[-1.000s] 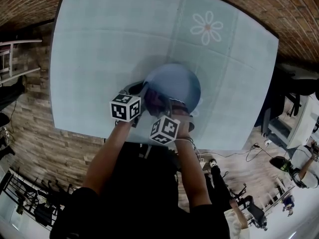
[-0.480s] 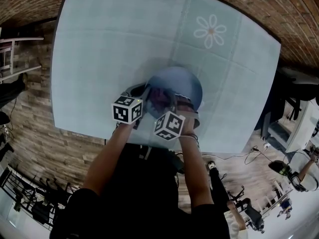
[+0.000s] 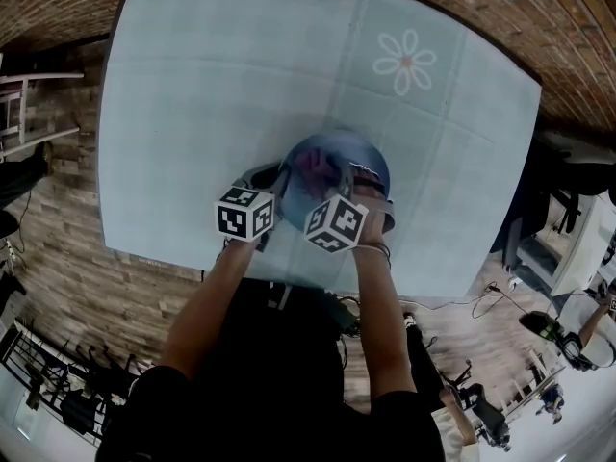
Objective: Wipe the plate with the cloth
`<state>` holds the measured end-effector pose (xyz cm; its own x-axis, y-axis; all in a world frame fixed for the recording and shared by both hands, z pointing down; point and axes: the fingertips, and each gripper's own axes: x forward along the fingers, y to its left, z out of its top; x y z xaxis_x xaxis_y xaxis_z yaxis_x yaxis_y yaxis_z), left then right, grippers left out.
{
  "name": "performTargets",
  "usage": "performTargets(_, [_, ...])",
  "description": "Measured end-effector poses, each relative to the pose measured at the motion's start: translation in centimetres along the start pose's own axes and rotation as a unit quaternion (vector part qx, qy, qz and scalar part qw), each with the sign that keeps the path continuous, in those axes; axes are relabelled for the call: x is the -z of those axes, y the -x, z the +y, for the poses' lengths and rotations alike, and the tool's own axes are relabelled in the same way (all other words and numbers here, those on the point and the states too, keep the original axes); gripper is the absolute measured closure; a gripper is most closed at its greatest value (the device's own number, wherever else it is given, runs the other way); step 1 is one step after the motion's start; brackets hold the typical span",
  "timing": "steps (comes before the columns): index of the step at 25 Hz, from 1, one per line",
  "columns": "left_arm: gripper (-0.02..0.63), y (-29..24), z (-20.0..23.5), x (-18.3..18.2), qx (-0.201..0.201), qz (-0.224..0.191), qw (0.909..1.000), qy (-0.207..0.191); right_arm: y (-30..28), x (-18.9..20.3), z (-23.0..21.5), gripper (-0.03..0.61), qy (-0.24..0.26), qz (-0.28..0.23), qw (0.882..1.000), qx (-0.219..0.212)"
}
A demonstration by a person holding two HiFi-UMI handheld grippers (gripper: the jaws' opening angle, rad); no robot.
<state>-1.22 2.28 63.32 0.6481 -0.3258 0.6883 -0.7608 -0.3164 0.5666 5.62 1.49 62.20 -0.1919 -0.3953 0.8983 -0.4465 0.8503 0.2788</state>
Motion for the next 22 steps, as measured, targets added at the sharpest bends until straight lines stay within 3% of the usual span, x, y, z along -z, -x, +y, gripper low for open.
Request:
performTargets(13, [0.571, 0.1, -0.2, 0.2, 0.002, 0.001, 1.0000, 0.000, -0.3, 1.8, -4.2, 0.517, 0.002, 0.036, 0.996, 0.085])
performTargets(22, [0.571, 0.4, 0.0, 0.2, 0.002, 0.001, 1.0000, 0.000, 0.0, 2.1, -4.5, 0.517, -0.009, 0.035, 0.995, 0.092])
